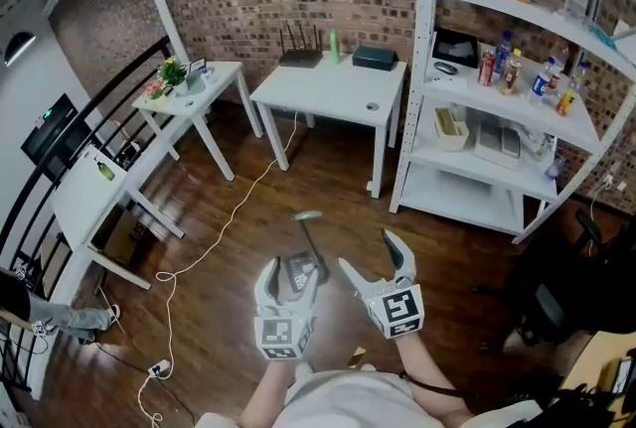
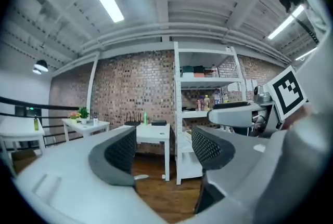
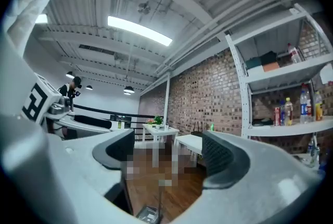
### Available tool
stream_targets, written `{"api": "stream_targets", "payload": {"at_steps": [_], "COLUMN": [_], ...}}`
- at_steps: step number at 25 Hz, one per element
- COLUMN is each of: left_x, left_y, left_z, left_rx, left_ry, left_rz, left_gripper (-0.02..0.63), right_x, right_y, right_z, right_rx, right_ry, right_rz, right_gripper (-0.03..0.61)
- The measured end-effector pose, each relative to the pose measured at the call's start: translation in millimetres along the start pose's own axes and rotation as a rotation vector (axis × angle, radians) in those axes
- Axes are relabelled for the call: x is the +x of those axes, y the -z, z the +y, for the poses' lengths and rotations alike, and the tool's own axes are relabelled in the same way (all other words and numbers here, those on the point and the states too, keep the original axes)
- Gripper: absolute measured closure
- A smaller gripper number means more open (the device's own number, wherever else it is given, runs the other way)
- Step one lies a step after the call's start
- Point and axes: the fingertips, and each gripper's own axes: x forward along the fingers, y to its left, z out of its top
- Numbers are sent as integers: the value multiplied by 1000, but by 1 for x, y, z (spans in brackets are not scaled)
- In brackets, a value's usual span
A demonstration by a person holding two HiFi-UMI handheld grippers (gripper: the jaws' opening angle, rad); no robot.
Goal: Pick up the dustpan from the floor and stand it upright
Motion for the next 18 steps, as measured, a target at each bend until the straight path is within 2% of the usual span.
{"api": "stream_targets", "payload": {"at_steps": [4, 6, 12, 18], "left_x": [-23, -37, -69, -83], "left_y": [-30, -33, -23, -9], "left_z": [21, 33, 83, 114], "left_rx": [74, 96, 58, -13], "left_ry": [-67, -95, -141, -127], "left_rz": [-74, -90, -97, -87], "left_gripper": [282, 285, 304, 307], "right_x": [1, 3, 11, 26], "right_y": [-15, -20, -26, -8], "right_z": [3, 15, 70, 113], "right_rx": [70, 75, 33, 32], "right_ry": [109, 128, 114, 35], "right_rz": [4, -3, -5, 35], "right_gripper": [195, 195, 195, 195]}}
